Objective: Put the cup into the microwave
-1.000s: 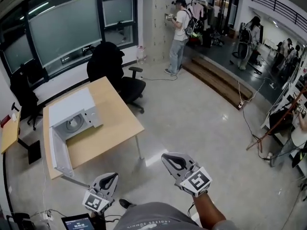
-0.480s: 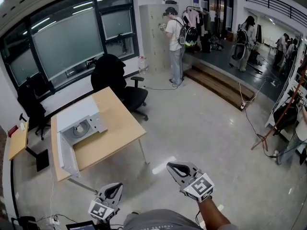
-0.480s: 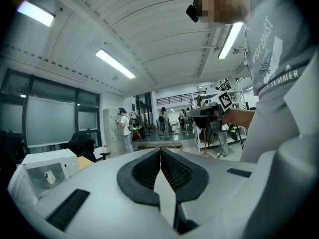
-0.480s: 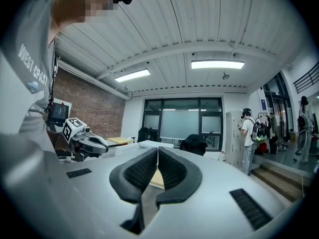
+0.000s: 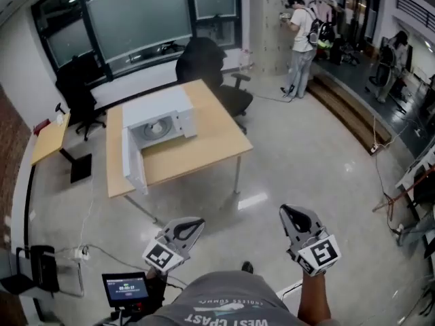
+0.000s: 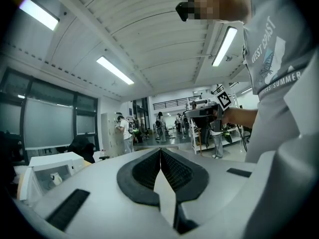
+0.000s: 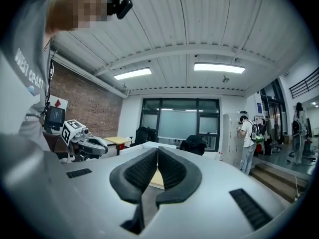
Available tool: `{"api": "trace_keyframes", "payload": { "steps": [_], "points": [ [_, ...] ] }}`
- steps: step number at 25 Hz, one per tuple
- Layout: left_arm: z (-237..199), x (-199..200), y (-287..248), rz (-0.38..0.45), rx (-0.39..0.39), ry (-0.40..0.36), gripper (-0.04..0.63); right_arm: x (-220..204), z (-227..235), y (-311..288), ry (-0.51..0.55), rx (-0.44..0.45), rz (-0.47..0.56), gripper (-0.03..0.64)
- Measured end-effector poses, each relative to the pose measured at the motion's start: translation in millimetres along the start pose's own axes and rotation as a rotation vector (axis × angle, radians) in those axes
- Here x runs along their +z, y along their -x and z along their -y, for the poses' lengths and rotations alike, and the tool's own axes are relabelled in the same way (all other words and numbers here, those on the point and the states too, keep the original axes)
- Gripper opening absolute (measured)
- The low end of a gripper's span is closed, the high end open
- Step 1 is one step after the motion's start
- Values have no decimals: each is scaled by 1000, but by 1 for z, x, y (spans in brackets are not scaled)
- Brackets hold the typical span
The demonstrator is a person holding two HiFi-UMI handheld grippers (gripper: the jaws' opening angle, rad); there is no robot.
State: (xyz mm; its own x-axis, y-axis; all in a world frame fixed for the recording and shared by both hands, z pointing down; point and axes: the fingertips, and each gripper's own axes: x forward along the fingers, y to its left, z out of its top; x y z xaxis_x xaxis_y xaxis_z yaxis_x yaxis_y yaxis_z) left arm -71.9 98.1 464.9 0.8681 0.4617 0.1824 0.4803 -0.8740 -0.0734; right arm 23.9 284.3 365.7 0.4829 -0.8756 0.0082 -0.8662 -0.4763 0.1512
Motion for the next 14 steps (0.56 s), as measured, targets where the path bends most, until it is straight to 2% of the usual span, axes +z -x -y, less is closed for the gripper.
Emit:
{"api": "trace_keyframes", "payload": {
  "steps": [1, 3, 6, 9, 14],
  "points": [
    [-4, 0, 14, -10, 9, 25, 21, 8, -13, -4, 1, 7, 1, 20],
    [-19, 10, 32, 24, 3, 37, 21, 25, -32, -16, -3, -8, 12, 20],
    [-40, 18, 38, 95, -30, -20, 21, 23, -48, -33, -33, -32, 30, 20],
    [-61, -3, 51, 106, -20, -34, 21, -5, -67, -59, -81, -2, -23, 20],
    [-89, -41, 104, 128, -48, -30, 21, -18, -131, -84, -65, -35, -62, 20]
  ]
}}
